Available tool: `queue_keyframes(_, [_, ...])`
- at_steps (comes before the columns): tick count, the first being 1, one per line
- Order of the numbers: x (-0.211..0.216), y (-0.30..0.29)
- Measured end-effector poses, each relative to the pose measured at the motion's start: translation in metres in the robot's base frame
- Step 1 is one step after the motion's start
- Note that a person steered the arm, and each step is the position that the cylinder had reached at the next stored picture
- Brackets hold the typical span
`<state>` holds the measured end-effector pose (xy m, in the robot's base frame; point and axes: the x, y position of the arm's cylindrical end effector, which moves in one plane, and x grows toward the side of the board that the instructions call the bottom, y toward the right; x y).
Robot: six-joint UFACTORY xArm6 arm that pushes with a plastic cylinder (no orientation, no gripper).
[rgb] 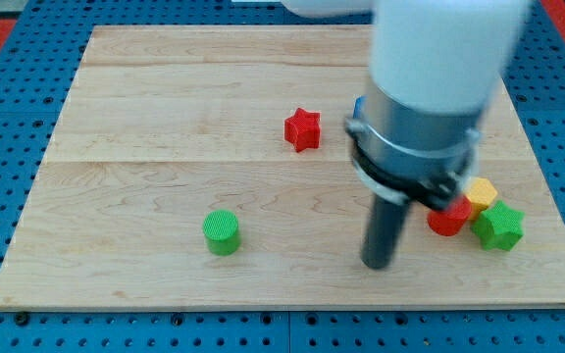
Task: Push the green star closer to green circle
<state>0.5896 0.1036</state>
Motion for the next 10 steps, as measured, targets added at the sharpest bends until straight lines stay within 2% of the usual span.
queue_keyframes(1, [0.029,0.059])
queue_keyframes(3, [0.027,0.203])
queue_keyframes(4, [0.012,0.227])
queue_keyframes(5, [-0.024,0.195])
queue_keyframes(7, [-0.04,0.177])
queue_keyframes(9, [-0.04,0.043])
queue_keyframes(10, [-0.04,0.019])
